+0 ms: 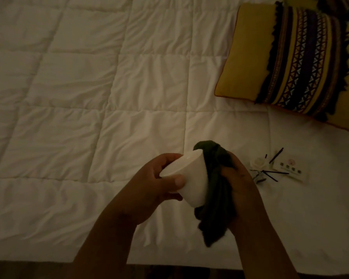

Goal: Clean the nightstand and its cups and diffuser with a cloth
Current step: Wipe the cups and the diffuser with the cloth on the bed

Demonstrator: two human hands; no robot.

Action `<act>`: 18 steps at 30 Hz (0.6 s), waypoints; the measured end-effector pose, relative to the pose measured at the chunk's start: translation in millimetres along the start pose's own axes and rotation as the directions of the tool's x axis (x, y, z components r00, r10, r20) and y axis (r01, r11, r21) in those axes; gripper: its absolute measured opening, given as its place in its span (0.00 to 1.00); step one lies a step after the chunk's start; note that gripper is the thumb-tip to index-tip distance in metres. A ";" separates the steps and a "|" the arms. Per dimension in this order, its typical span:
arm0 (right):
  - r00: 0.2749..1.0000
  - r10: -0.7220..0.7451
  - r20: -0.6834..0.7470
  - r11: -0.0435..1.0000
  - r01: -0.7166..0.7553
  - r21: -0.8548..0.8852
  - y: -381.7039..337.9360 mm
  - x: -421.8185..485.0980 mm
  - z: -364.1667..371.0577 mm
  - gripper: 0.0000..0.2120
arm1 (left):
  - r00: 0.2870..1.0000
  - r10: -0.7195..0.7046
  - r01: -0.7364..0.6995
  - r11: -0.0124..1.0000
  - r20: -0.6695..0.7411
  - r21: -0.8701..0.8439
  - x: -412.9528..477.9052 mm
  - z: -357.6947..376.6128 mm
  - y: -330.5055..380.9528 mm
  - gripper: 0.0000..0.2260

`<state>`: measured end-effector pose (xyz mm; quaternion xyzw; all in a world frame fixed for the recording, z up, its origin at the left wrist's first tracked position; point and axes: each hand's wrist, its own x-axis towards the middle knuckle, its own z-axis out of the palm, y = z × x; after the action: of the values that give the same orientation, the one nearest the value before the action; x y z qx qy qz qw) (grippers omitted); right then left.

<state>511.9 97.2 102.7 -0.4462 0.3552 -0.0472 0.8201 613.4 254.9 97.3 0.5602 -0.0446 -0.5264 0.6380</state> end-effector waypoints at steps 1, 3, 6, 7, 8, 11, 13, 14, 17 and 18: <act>0.999 -0.040 -0.033 0.999 0.039 -0.021 1.1 -2.2 1.2 0.10 | 0.997 -0.028 0.029 0.999 -0.066 0.019 1.5 0.2 -1.5 0.33; 0.985 -0.149 -0.089 0.970 0.128 -0.206 3.7 -9.3 9.2 0.14 | 0.982 -0.069 0.076 0.997 -0.176 0.031 4.7 4.7 -5.6 0.31; 0.935 -0.315 -0.163 0.862 0.209 -0.463 24.6 -26.7 26.6 0.14 | 0.949 -0.100 0.095 0.995 -0.299 -0.033 10.5 17.7 -11.3 0.29; 0.911 -0.373 -0.177 0.826 0.240 -0.510 35.9 -32.0 31.5 0.16 | 0.940 -0.106 0.086 0.993 -0.323 -0.077 12.3 23.5 -12.5 0.29; 0.882 -0.433 -0.185 0.792 0.274 -0.545 47.0 -35.8 35.6 0.18 | 0.931 -0.106 0.070 0.991 -0.349 -0.116 13.9 29.8 -13.6 0.30; 0.789 -0.579 -0.206 0.698 0.348 -0.626 66.5 -43.2 44.0 0.24 | 0.895 -0.123 0.014 0.969 -0.428 -0.248 13.9 50.7 -18.7 0.28; 0.751 -0.627 -0.208 0.656 0.365 -0.660 70.5 -44.9 49.3 0.23 | 0.885 -0.111 -0.026 0.958 -0.453 -0.287 9.9 58.9 -23.3 0.24; 0.740 -0.644 -0.194 0.639 0.380 -0.669 70.3 -47.4 51.5 0.23 | 0.881 -0.094 -0.042 0.961 -0.464 -0.274 8.3 58.5 -25.9 0.25; 0.757 -0.634 -0.155 0.628 0.389 -0.674 65.4 -46.6 47.2 0.23 | 0.872 -0.024 -0.054 0.988 -0.489 -0.146 4.7 47.3 -29.6 0.34; 0.776 -0.612 -0.154 0.643 0.374 -0.668 62.2 -45.1 43.6 0.23 | 0.877 -0.002 -0.039 0.996 -0.481 -0.075 3.6 42.7 -30.3 0.36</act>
<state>490.8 182.6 94.8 -0.7465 0.3591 -0.2399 0.5061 568.5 229.3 88.1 0.6460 0.1313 -0.3664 0.6566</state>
